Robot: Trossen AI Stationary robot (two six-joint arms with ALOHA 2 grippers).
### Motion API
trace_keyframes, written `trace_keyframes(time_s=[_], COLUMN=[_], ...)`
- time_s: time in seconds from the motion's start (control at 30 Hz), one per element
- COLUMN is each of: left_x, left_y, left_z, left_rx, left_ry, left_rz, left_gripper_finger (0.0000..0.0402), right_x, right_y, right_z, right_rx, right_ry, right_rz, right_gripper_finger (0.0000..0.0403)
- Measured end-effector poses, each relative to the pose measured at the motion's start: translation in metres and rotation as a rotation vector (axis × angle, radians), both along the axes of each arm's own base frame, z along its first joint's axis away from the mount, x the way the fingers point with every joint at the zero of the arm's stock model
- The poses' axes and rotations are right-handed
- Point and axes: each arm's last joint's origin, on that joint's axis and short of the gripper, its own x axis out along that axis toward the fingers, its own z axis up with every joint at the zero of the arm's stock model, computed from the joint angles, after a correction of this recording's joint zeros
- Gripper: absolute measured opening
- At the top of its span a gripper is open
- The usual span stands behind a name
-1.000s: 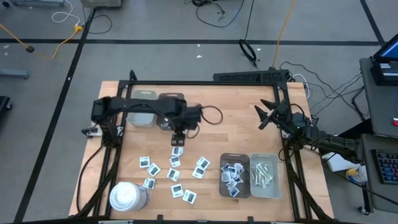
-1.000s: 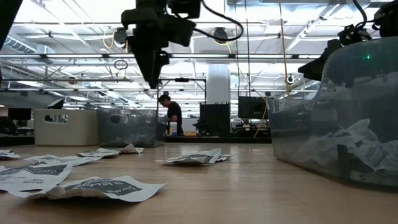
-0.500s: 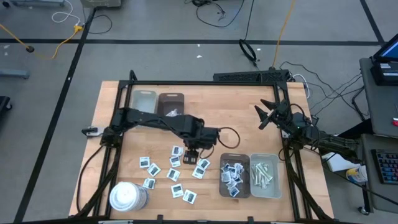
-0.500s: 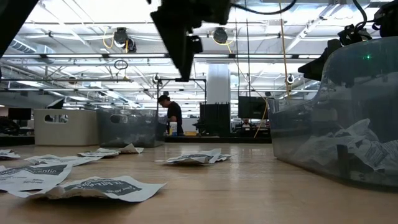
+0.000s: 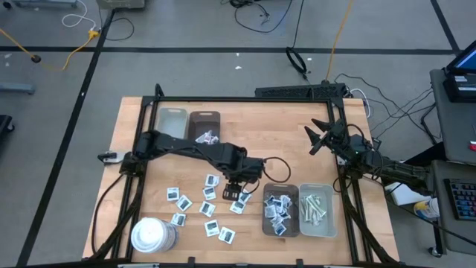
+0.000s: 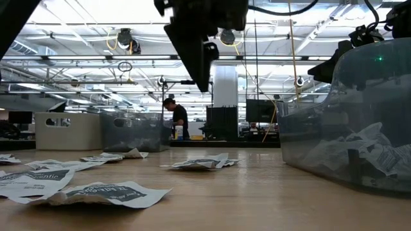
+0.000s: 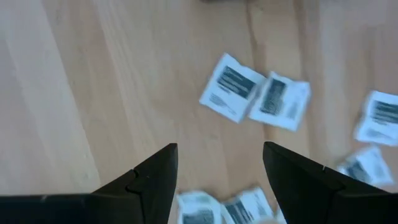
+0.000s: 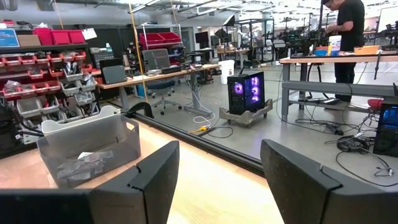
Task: Pick & Place First Aid Supplies
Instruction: Put the white towelette pack into the top gray bin
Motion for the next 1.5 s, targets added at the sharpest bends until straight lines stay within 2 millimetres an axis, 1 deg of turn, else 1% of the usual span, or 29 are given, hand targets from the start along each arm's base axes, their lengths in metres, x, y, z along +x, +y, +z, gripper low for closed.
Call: trace_keyframes(time_s=[0.13,0.3,0.43,0.5,0.63,0.77,0.93,1.07,1.13,1.23,1.5], left_x=[0.001,0.000,0.000,0.003,0.009,0.011,0.014,0.017,0.017,0.016,0.016], left_y=[-0.006,-0.019,-0.027,-0.028,-0.029,-0.029,-0.028,-0.029,-0.030,-0.031,-0.032], left_z=[-0.018,-0.043,-0.055,-0.062,-0.083,-0.100,-0.103,-0.103,-0.103,-0.104,-0.104], left_rx=[0.023,0.029,0.070,0.080,0.088,0.136,0.180,0.147,0.129,0.105,0.081], left_ry=[-0.020,-0.043,-0.069,-0.071,-0.035,0.001,-0.027,-0.051,-0.047,-0.041,-0.037], left_rz=[-0.006,-0.032,-0.041,-0.044,-0.046,-0.040,-0.046,-0.094,-0.106,-0.128,-0.162], left_gripper_finger=[0.0239,0.0239,0.0239,0.0239,0.0239,0.0239,0.0239,0.0235,0.0220,0.0177,0.0021], right_x=[0.000,0.000,0.000,0.000,0.000,0.000,0.000,0.000,0.000,0.000,0.000], right_y=[0.000,0.000,0.000,0.000,0.000,0.000,0.000,0.000,0.000,0.000,0.000], right_z=[0.000,0.000,0.000,0.000,0.000,0.000,0.000,0.000,0.000,0.000,0.000], right_rx=[0.000,0.000,0.000,0.000,0.000,0.000,0.000,0.000,0.000,0.000,0.000], right_ry=[0.000,0.000,0.000,0.000,0.000,0.000,0.000,0.000,0.000,0.000,0.000], right_rz=[0.000,0.000,0.000,0.000,0.000,0.000,0.000,-0.001,-0.001,0.000,-0.001], right_gripper_finger=[0.0221,0.0220,0.0220,0.0221,0.0220,0.0220,0.0221,0.0219,0.0220,0.0221,0.0222])
